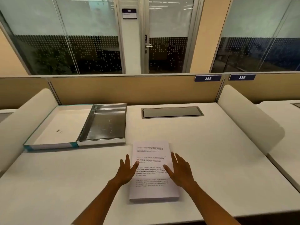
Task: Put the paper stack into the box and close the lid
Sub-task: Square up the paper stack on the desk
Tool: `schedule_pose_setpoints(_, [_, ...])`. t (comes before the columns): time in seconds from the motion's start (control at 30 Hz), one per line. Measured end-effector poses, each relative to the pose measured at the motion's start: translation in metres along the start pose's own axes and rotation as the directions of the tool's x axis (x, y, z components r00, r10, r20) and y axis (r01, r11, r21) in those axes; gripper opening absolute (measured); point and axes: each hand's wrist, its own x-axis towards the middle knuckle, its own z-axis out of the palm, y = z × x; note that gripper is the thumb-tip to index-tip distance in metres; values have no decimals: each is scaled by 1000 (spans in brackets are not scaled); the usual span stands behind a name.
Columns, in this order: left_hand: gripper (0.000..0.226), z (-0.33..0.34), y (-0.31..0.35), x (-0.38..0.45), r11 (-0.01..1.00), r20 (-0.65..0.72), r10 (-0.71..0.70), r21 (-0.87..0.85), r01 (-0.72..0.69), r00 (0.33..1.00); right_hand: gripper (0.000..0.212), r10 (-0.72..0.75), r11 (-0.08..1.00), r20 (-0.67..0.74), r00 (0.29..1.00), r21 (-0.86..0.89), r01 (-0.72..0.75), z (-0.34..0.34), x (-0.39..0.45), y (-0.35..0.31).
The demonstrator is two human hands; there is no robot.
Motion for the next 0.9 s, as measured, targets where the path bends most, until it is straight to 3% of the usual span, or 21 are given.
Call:
schedule_pose_setpoints(0.2, [81, 18, -7, -4, 998, -24, -56, 1, 56, 998, 86, 117, 992, 109, 987, 37, -122, 19, -12, 8])
schedule_pose_setpoints(0.5, [78, 42, -4, -12, 999, -93, 34, 1, -34, 995, 85, 123, 978, 104, 987, 156, -139, 27, -16, 0])
schedule_pose_setpoints(0.67, [72, 45, 5, -11, 981, -173, -86, -187, 53, 981, 86, 280, 882, 127, 951, 357, -308, 26, -8, -19])
schedule_pose_setpoints(0.8, [70, 36, 7, -1, 915, -131, -190, -382, 127, 973, 82, 392, 792, 178, 903, 434, -429, 19, 9, -21])
schedule_pose_setpoints(0.9, [70, 25, 4, 9, 813, -44, -253, -552, 188, 967, 67, 465, 696, 238, 853, 497, -518, 13, 20, -17])
